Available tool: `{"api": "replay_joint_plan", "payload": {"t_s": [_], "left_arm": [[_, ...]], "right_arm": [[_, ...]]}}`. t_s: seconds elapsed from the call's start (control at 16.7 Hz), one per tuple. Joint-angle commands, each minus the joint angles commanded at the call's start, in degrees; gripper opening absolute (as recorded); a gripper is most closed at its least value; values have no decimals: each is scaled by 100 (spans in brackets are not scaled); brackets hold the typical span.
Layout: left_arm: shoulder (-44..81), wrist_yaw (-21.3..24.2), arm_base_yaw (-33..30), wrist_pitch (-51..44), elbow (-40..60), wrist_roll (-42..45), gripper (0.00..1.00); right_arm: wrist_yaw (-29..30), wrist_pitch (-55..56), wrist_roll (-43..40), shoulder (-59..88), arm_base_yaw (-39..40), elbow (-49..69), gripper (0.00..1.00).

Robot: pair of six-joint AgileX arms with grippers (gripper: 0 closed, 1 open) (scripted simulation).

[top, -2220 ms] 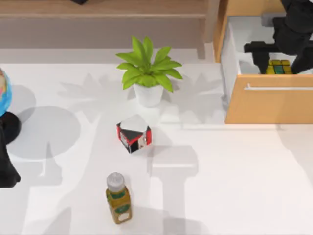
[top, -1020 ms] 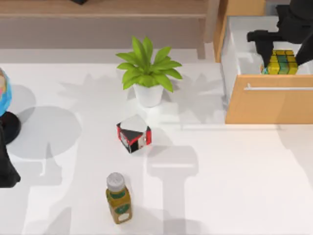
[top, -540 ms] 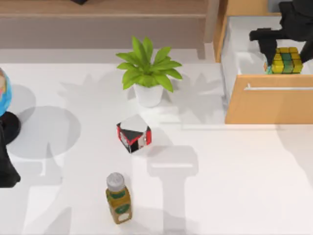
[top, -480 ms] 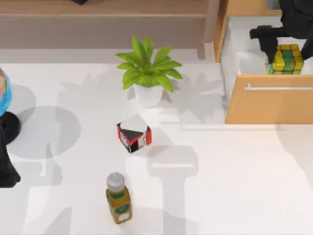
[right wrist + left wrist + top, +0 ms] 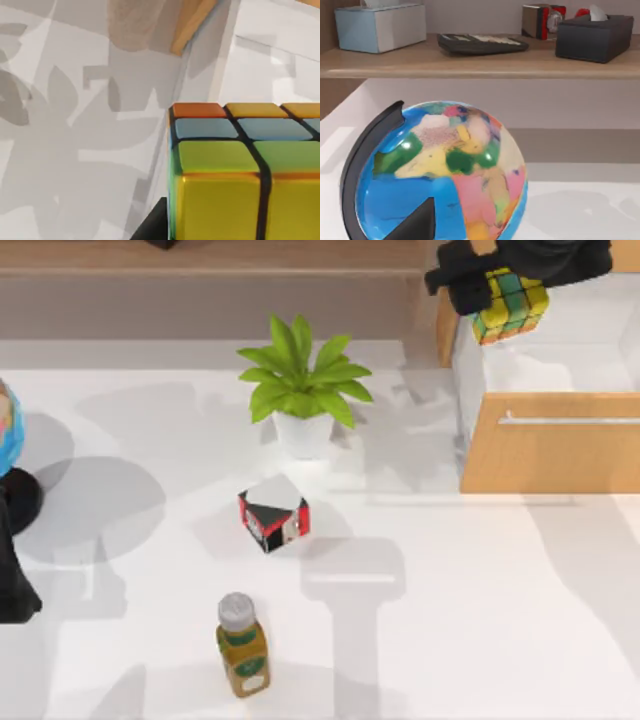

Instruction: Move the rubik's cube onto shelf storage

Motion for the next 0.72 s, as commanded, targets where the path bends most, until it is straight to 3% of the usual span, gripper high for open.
{"api": "replay_joint_plan", "payload": {"t_s": [0.36, 0.72], "left_arm": [[0, 0, 0, 0, 0, 0, 100], [0, 0, 0, 0, 0, 0, 100]], "right_arm": [[777, 2723, -356, -264, 1229, -1138, 0], [1745, 6154, -635, 60, 1839, -2227, 0]]}}
